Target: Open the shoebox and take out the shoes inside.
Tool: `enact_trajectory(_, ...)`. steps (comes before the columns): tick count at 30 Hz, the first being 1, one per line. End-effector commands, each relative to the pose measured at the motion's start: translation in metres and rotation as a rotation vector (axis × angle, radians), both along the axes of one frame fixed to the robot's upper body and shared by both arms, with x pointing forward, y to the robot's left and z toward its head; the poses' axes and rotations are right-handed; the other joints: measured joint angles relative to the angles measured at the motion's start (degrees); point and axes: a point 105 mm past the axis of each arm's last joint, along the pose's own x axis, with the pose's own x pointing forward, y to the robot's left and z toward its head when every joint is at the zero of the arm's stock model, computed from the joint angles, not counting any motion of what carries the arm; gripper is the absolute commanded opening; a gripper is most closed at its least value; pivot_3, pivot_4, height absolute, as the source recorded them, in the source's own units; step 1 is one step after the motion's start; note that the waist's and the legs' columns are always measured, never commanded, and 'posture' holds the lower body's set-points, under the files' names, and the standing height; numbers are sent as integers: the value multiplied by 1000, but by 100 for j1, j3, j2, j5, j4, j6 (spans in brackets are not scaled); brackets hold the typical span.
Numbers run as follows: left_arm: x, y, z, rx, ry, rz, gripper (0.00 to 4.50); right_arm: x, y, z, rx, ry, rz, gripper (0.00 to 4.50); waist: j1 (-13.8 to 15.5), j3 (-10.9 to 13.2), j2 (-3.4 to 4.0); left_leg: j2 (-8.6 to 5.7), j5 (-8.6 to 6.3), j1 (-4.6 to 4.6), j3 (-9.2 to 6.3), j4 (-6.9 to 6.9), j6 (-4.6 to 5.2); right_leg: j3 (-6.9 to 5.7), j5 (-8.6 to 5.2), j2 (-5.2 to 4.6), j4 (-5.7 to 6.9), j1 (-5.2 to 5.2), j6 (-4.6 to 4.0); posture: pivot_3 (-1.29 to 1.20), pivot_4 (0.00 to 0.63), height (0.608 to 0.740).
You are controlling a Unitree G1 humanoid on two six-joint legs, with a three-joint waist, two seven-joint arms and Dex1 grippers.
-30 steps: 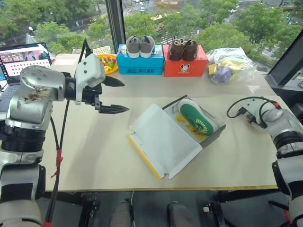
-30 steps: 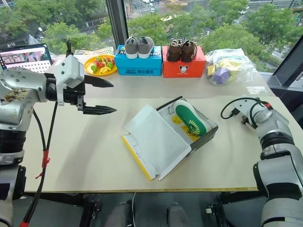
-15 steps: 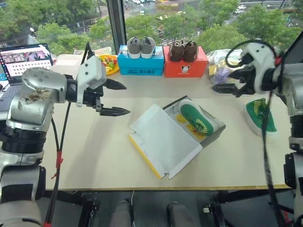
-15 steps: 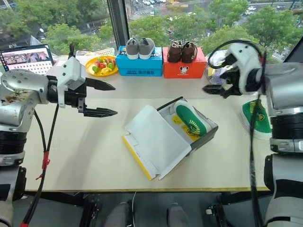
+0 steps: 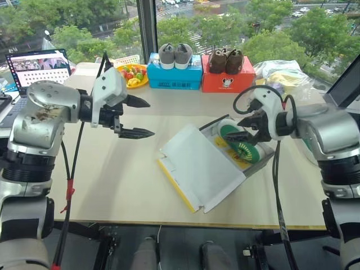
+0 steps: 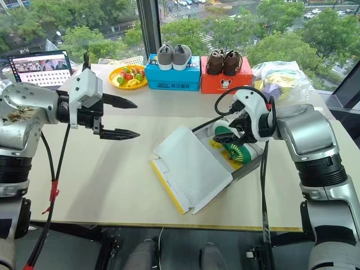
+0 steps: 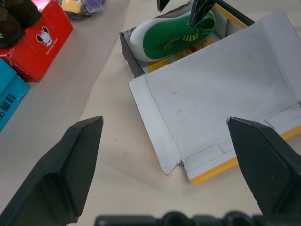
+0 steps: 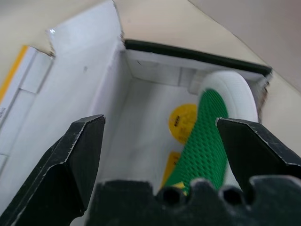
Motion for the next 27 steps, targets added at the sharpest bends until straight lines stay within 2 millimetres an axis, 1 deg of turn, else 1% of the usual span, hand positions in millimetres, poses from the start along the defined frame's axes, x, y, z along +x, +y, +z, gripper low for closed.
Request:
enact_trajectory(1, -5, 1, 18, -7, -67, -3, 4500, 3, -6, 4, -35, -46, -9, 4448, -10, 0, 0, 0, 0, 0, 0, 0, 0, 0, 0, 0, 0, 0, 0, 0, 150, 739)
enact_trajectory(3, -4, 1, 18, -6, -68, -1, 4500, 5, -8, -2, -50, -37, -19, 4448, -12, 0, 0, 0, 0, -1, 0, 0, 0, 0, 0, 0, -1, -1, 0, 0, 150, 739)
enact_trajectory(6, -3, 1, 18, -3, -71, 3, 4500, 9, -14, -24, -89, 1, -42, 4448, -9, 0, 0, 0, 0, 0, 0, -1, 0, 0, 0, 0, -1, 0, 0, 0, 150, 739)
enact_trajectory(8, -3, 2, 18, 2, -73, 6, 4500, 13, -22, -35, -116, 12, -76, 4448, -8, 0, 0, 0, 0, 0, 0, 1, 0, 0, 0, 0, -1, 2, 1, 0, 150, 739)
enact_trajectory(11, -3, 2, 19, 4, -77, 9, 4500, 17, -29, -43, -127, 16, -111, 4448, -8, -4, -7, 0, 0, 5, 0, 4, 0, -1, 0, 0, 0, 8, 1, 0, 150, 739)
enact_trajectory(15, -4, 3, 20, 5, -80, 9, 4500, 20, -28, -46, -110, 16, -125, 4448, -9, -14, -23, 0, 0, 14, 0, 7, 0, 0, 1, 0, 0, 17, 2, 0, 150, 739)
enact_trajectory(18, -5, 2, 21, 5, -83, 9, 4500, 22, -27, -43, -95, 5, -138, 3730, -10, -18, -30, 0, 0, 18, 0, 9, 0, 0, 2, 0, 0, 21, 3, 0, 150, 739)
enact_trajectory(19, -5, 2, 21, 6, -84, 9, 4500, 22, -26, -43, -94, 3, -137, 3336, -9, -18, -30, 0, 0, 18, 0, 10, 0, 0, 2, 0, 0, 21, 3, 0, 150, 739)
enact_trajectory(22, -5, 3, 22, 7, -86, 9, 4500, 22, -22, -40, -87, -4, -132, 2395, -9, -18, -30, 1, 0, 18, 0, 10, 0, 0, 2, 0, 0, 20, 3, 0, 150, 739)
enact_trajectory(24, -4, 3, 22, 9, -89, 11, 4500, 22, -21, -40, -81, -7, -132, 1657, -9, -18, -30, 1, 0, 17, 0, 10, 0, 0, 2, 0, 0, 20, 3, 0, 150, 739)
enact_trajectory(27, -3, 3, 22, 11, -94, 16, 4500, 23, -21, -41, -84, -10, -136, 650, -10, -18, -30, 1, 0, 15, 0, 9, 0, 1, 2, 0, 0, 17, 3, 0, 150, 739)
